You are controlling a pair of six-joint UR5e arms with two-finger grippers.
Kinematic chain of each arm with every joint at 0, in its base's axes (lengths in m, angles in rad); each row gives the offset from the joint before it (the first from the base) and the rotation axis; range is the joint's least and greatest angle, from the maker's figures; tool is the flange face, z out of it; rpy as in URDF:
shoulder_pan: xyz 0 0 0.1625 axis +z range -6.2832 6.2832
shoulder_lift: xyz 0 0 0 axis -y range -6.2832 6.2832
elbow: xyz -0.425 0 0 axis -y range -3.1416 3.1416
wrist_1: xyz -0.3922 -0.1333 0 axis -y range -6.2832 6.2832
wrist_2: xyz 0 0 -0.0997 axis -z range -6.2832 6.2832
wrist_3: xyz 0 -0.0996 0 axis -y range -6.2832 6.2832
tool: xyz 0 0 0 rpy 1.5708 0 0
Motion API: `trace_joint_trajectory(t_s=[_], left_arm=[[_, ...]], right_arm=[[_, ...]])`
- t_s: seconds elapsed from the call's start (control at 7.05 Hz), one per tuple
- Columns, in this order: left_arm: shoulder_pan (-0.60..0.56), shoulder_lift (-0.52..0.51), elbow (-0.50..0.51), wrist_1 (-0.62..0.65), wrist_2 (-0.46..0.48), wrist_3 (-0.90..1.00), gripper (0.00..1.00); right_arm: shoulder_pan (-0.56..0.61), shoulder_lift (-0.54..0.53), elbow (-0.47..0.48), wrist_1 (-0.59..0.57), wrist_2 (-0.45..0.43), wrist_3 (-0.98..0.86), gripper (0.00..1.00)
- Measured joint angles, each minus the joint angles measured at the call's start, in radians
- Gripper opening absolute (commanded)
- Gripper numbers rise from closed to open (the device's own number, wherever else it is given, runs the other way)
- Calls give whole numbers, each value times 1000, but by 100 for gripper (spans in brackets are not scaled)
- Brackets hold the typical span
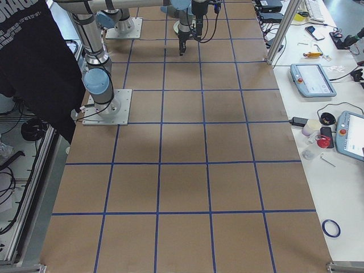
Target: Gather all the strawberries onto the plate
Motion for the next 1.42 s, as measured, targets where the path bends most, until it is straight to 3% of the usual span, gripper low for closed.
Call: trace_joint_trajectory(t_s=[0.28, 0.71, 0.85, 0.99, 1.42], left_arm=[[121, 55, 34, -130, 62, 119, 33], [360, 93, 10, -170, 97, 417, 33], [435, 94, -17, -156, 99, 484, 62], [483, 90, -46, -130, 99, 518, 100], [502, 111, -67, -84, 101, 536, 100]], right_arm=[[0, 0, -1, -1, 0, 0, 100], [0, 1, -1, -5, 0, -1, 100], [-1, 1, -1, -6, 0, -1, 100], [-2, 1, -1, -6, 0, -1, 100], [-2, 1, -1, -7, 0, -1, 100]])
